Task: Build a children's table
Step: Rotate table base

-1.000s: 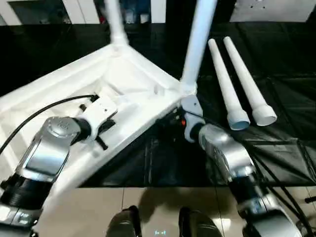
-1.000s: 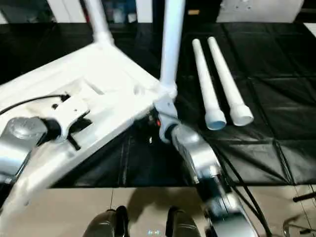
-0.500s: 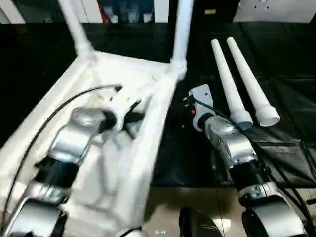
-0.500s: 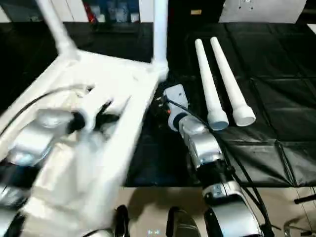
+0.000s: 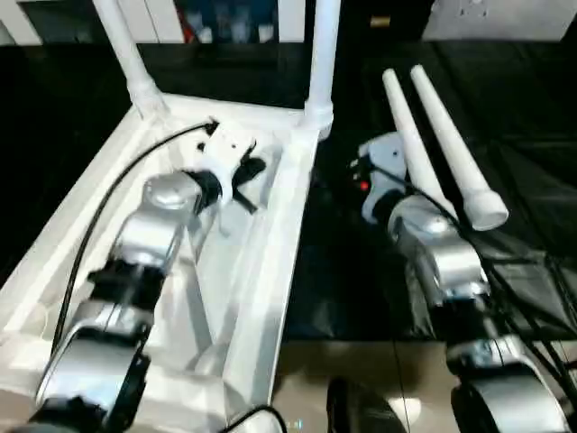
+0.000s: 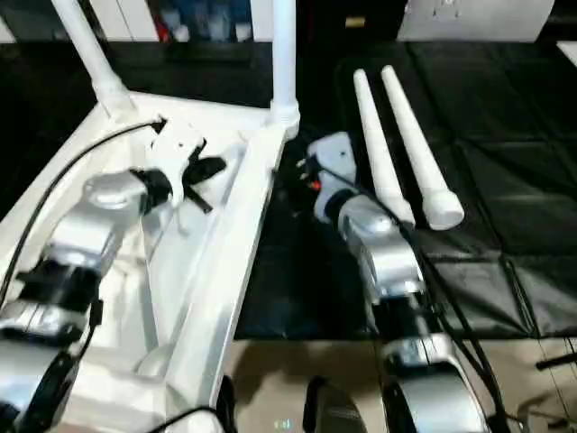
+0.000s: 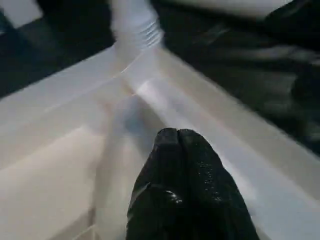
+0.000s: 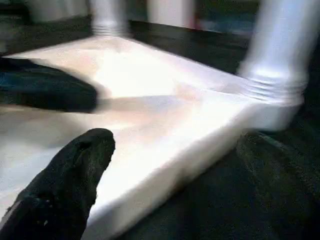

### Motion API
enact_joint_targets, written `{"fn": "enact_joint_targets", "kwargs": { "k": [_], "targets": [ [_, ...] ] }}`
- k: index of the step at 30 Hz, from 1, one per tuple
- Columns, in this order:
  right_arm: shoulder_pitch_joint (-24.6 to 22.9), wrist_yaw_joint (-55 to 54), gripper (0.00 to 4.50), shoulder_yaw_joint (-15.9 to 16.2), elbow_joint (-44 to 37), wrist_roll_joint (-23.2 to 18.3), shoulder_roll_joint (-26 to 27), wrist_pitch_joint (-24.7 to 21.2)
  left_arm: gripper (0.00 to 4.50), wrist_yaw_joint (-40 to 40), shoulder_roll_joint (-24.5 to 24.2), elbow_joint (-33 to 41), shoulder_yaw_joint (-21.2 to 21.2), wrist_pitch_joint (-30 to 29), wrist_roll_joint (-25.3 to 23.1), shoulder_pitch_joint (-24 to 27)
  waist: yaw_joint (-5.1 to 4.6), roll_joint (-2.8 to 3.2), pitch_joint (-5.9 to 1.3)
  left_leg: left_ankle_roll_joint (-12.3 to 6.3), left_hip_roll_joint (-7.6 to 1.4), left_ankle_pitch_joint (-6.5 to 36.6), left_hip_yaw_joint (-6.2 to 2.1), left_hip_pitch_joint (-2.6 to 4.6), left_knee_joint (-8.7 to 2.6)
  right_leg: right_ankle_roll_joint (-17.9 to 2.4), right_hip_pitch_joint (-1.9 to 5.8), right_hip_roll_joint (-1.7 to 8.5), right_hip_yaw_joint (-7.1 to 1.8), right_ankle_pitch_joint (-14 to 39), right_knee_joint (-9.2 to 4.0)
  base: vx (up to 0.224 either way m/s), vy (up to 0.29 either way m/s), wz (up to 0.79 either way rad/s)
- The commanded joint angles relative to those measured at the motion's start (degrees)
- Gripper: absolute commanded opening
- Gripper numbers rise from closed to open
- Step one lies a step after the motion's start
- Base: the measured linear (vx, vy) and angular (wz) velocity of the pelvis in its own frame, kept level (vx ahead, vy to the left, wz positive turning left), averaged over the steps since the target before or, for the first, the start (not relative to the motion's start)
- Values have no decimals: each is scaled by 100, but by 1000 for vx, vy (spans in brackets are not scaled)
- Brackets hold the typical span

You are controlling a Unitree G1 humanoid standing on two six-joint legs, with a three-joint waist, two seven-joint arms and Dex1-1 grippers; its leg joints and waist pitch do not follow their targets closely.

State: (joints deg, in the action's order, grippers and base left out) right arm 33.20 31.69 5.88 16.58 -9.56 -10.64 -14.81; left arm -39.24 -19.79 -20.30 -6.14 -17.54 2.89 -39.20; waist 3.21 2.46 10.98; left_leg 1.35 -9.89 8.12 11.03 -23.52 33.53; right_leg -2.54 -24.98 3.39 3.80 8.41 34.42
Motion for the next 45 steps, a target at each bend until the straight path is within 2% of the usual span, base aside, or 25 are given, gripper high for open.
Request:
{"fn": "enact_joint_targets", "kwargs": {
  "k": [1,5,6,7,8,9,10,11,13,16,17,19,21,27,29,32,35,36,37,40,41,42,43,44,45],
  "targets": [
    [-95,453,450,147,-357,-160,-164,-139,3,-317,-182,394,-23,-150,169,170,25,-13,-642,-637,-311,851,-163,156,-299,-1349,405,498,-306,1007,-346,0,0,0],
    [-326,1020,450,335,-962,-277,-609,-397,3,-1319,-768,1542,-154,-263,684,796,25,-19,-587,-436,-320,1090,-170,181,-341,-1178,371,495,-319,1594,-387,0,0,0],
    [-431,1133,450,302,-1113,-250,-767,-443,3,-1939,-1248,2269,-264,-601,945,1181,47,-13,-590,-348,-345,1134,-190,199,-348,-1169,374,544,-331,1707,-370,0,0,0],
    [-431,1133,450,302,-1113,-250,-767,-443,3,-1939,-1248,2269,-264,-601,945,1181,32,-17,-583,-331,-358,1099,-199,173,-368,-1155,385,545,-335,1699,-353,0,0,0],
    [-479,1185,450,298,-1185,-243,-843,-479,3,-2203,-1455,2556,-314,-766,1073,1325,10,4,-533,-319,-324,1269,-148,235,-371,-1121,287,472,-338,1892,-429,0,0,0],
    [-522,1238,450,308,-1256,-242,-927,-518,3,-2437,-1642,2791,-367,-957,1230,1420,22,29,-536,-254,-314,1327,-165,230,-368,-1113,324,502,-341,1996,-416,0,0,0],
    [-522,1238,450,308,-1256,-242,-927,-518,3,-2437,-1642,2791,-367,-957,1230,1420,27,24,-529,-226,-319,1367,-159,239,-372,-1102,310,498,-344,2043,-423,0,0,0],
    [-586,1320,450,320,-1370,-247,-1061,-574,3,-2792,-1954,3161,-478,-1214,1428,1563,28,14,-501,-178,-320,1478,-165,245,-395,-1041,303,487,-346,2209,-438,0,0,0],
    [-627,1371,450,332,-1455,-268,-1153,-615,42,-2956,-2139,3378,-545,-1330,1516,1647,28,25,-491,-110,-322,1565,-180,252,-415,-1009,301,483,-346,2266,-431,0,0,0],
    [-737,1546,450,352,-1730,-350,-1345,-776,45,-3338,-2623,3868,-679,-1654,1736,1826,8,45,-454,-52,-305,1711,-180,255,-430,-941,296,478,-359,2408,-455,0,0,0],
    [-796,1687,450,380,-1881,-415,-1435,-875,71,-3442,-2785,4007,-725,-1743,1755,1868,10,51,-455,-39,-304,1728,-182,266,-423,-943,297,485,-363,2425,-456,0,0,0],
    [-1014,2238,450,578,-2345,-648,-1793,-1161,80,-3687,-3114,4270,-901,-1887,1669,1970,17,30,-435,-79,-300,1749,-181,268,-437,-836,311,468,-370,2495,-473,0,0,0],
    [-1170,2632,450,722,-2691,-830,-2068,-1390,101,-3850,-3331,4444,-1036,-2027,1643,2062,15,42,-424,-112,-306,1723,-177,270,-440,-803,305,468,-375,2522,-490,0,0,0],
    [-1372,3169,450,867,-3200,-1182,-2533,-1799,158,-4028,-3866,4713,-1486,-2120,1268,2205,11,28,-426,-127,-312,1653,-191,260,-439,-816,313,478,-375,2575,-505,0,0,0],
    [-1392,3239,450,868,-3282,-1227,-2598,-1878,167,-4006,-3974,4736,-1618,-2155,1159,2206,7,34,-416,-85,-304,1692,-191,265,-429,-806,309,489,-372,2736,-526,0,0,0],
    [-1391,3256,450,877,-3378,-1235,-2673,-1979,191,-3708,-3915,4519,-1825,-1952,662,2112,7,31,-426,-58,-304,1718,-197,276,-424,-749,303,484,-370,2827,-538,0,0,0],
    [-1371,3241,450,881,-3387,-1220,-2708,-1989,207,-3437,-3768,4278,-1897,-1819,378,1960,4,26,-370,-2,-294,2015,-209,309,-439,-623,282,491,-351,3367,-600,0,0,0],
    [-1357,3220,450,878,-3376,-1215,-2716,-1978,207,-3273,-3655,4149,-1886,-1748,289,1870,3,38,-337,62,-270,2292,-207,394,-414,-481,230,499,-335,3908,-678,0,0,0],
    [-1346,3201,450,870,-3364,-1193,-2717,-1950,207,-3145,-3562,4052,-1880,-1712,222,1806,3,38,-332,117,-243,2430,-227,443,-398,-339,233,519,-308,4355,-740,0,0,0],
    [-1321,3142,450,835,-3332,-1138,-2697,-1902,207,-2939,-3409,3898,-1870,-1623,117,1709,-23,36,-321,174,-226,2602,-278,444,-410,-127,254,520,-235,4689,-807,-18,7,-2],
    [-1303,3099,450,811,-3299,-1103,-2680,-1865,207,-2806,-3309,3801,-1858,-1597,67,1650,-54,47,-310,202,-218,2805,-290,466,-416,-5,241,483,-163,4838,-853,-53,21,-7],
    [-1232,2939,450,725,-3192,-999,-2627,-1758,207,-2326,-2935,3470,-1770,-1589,-58,1446,-82,73,-316,230,-195,3030,-304,542,-383,88,220,465,-72,4910,-926,-70,29,-7],
    [-1207,2884,450,697,-3158,-971,-2612,-1727,207,-2158,-2796,3357,-1728,-1648,-85,1373,-133,108,-292,263,-211,3382,-341,602,-387,143,227,411,96,4807,-1013,-92,38,-5],
    [-1191,2857,450,682,-3140,-959,-2604,-1714,207,-2058,-2723,3287,-1701,-1664,-105,1329,-155,162,-298,281,-255,3692,-375,642,-420,166,254,371,210,4621,-1033,-92,38,-5],
    [-1132,2760,450,631,-3074,-910,-2580,-1670,207,-1688,-2459,3021,-1602,-1782,-177,1155,-213,300,-250,384,-486,4703,-484,407,-798,55,530,180,420,3624,-607,-96,47,-8]
  ]
}}
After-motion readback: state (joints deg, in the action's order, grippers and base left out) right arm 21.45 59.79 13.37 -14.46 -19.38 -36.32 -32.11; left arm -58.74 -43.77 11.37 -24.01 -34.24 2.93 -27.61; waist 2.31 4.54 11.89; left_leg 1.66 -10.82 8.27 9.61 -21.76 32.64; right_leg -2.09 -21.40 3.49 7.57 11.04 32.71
